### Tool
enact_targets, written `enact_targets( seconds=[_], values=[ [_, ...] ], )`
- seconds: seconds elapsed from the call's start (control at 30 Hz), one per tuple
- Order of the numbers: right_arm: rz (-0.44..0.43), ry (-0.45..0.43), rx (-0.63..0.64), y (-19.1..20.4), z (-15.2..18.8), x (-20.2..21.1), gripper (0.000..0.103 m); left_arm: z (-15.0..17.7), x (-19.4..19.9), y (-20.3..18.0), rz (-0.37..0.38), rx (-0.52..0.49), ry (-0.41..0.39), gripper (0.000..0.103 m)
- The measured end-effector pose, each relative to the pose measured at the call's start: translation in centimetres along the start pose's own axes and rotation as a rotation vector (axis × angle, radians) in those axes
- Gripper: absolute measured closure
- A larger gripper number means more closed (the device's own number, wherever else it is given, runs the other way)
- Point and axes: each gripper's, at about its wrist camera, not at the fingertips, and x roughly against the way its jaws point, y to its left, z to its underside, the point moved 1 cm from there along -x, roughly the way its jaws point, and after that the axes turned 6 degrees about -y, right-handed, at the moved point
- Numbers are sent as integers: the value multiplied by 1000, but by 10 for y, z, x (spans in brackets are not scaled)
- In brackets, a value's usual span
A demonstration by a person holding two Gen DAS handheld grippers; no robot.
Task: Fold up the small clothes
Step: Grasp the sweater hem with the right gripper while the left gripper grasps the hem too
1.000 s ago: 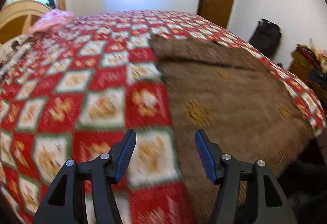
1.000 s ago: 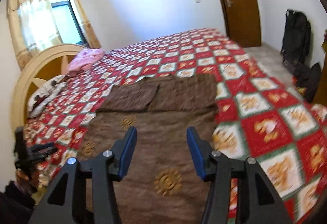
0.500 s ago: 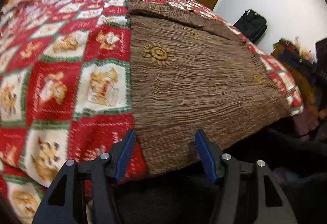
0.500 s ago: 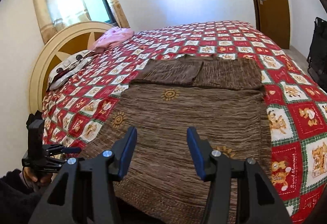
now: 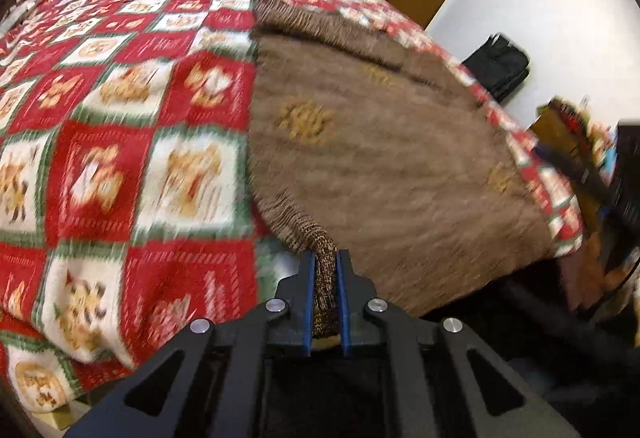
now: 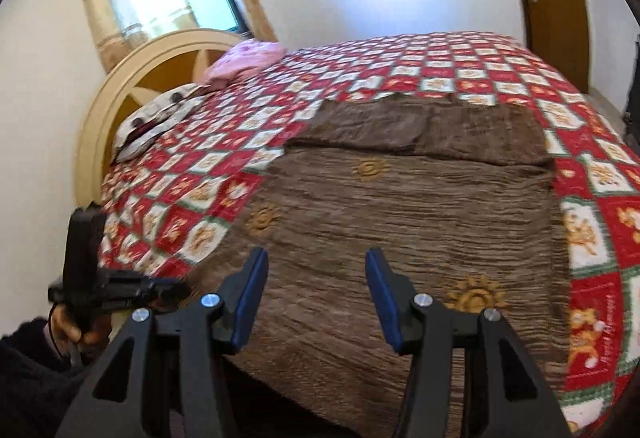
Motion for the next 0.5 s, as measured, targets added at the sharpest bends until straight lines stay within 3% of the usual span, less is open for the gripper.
enact_targets(
  seconds=[0.03, 0.13, 0.33, 0.5],
  values=[
    [-20, 4, 12, 4, 1, -3, 48, -10, 2, -5, 19, 2, -13, 94],
    [-74, 11, 55, 18, 5, -11, 34, -39, 3, -19, 55, -14, -51, 94],
    [-209, 63, 170, 59, 17, -39, 22, -73, -16, -44, 58, -84, -18, 93],
    [-140, 139, 275, 81, 26, -86, 22, -77, -23, -50, 63, -116, 29, 93]
  ],
)
